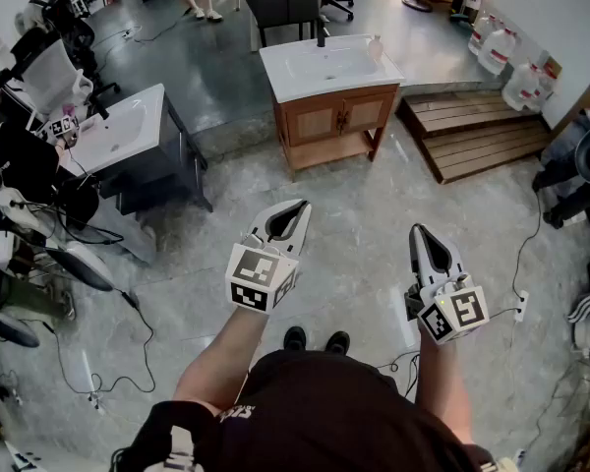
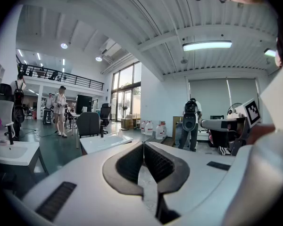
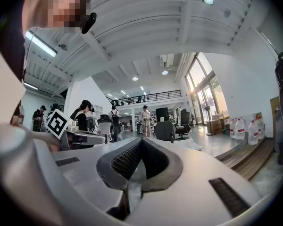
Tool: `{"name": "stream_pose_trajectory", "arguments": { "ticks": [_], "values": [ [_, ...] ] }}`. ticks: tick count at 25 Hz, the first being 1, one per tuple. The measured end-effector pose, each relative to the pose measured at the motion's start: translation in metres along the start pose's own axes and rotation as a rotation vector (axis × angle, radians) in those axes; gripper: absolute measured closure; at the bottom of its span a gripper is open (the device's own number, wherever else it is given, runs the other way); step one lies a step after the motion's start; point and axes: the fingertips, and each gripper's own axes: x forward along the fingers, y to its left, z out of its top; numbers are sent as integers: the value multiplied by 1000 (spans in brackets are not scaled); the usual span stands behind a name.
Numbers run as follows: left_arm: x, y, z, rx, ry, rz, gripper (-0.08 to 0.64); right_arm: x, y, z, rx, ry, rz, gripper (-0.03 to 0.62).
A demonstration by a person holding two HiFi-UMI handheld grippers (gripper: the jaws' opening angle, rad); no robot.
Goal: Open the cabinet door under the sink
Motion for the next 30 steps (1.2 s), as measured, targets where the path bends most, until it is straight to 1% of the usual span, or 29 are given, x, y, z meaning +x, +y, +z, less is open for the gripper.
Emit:
{"name": "stream_pose_trajectory", "arguments": {
  "ticks": [10, 17, 20, 25, 30],
  "values": [
    [18, -21, 1, -3, 9, 4, 540, -11, -21, 2, 0, 2, 18, 581],
    [30, -46, -1, -9, -4, 5, 540, -28, -42, 3, 20, -20, 19, 580],
    [32, -50, 0, -8, -11, 15, 540, -31, -48, 2, 48, -29, 34, 578],
    [46, -41, -9, -22, 8, 35, 540, -21, -63, -7, 103, -14, 45, 578],
    [87, -12, -20, -47, 15, 49, 540, 19, -88, -25, 137, 35, 58, 578]
  ]
}}
